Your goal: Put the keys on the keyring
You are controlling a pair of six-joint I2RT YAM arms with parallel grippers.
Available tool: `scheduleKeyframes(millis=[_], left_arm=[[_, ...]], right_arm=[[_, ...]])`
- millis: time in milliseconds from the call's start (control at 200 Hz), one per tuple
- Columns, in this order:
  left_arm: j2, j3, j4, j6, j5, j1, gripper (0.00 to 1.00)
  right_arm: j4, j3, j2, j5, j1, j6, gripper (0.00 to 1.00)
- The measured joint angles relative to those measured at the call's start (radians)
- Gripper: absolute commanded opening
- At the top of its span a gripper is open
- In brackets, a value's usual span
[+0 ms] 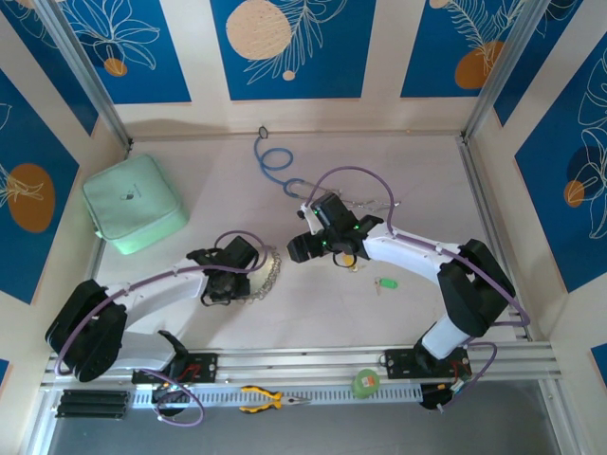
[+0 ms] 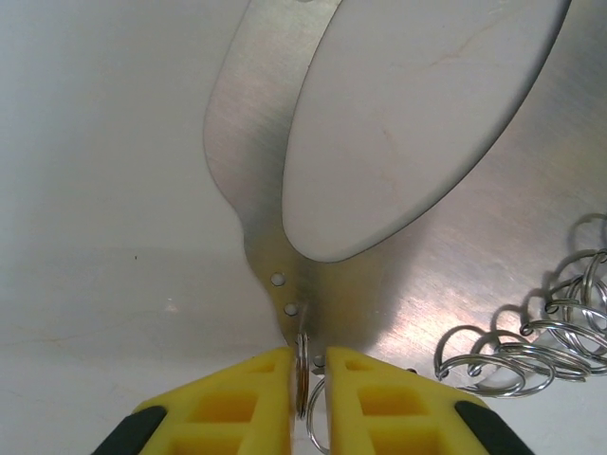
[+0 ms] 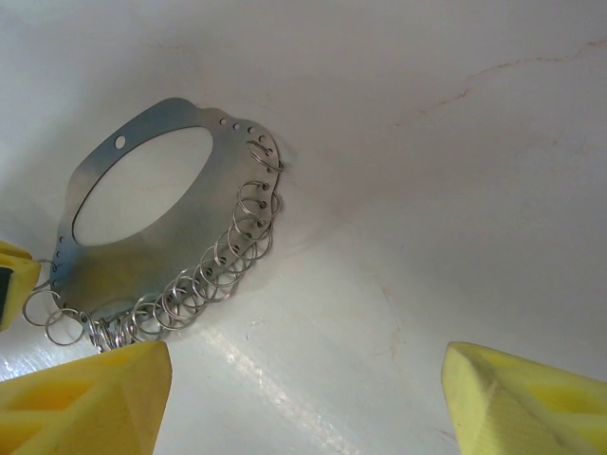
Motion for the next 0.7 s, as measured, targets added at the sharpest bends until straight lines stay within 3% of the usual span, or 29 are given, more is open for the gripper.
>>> scheduleKeyframes(millis=[225, 400, 700], left_arm=[[0.014, 0.0, 0.001, 0.0, -0.002, 0.0, 0.16], [0.019, 0.0, 0.008, 0.004, -0.004, 0.0, 0.0], [-0.087, 0.0, -0.003, 0.047, -0.069, -0.002, 0.0]], right_arm=[[-0.004, 0.0, -0.011, 0.006, -0.004, -0.004, 0.76], [-0.005, 0.0, -0.021, 0.007, -0.004, -0.011, 0.76], [-0.011, 0.0, -0.056, 0.011, -0.005, -0.011, 0.75]])
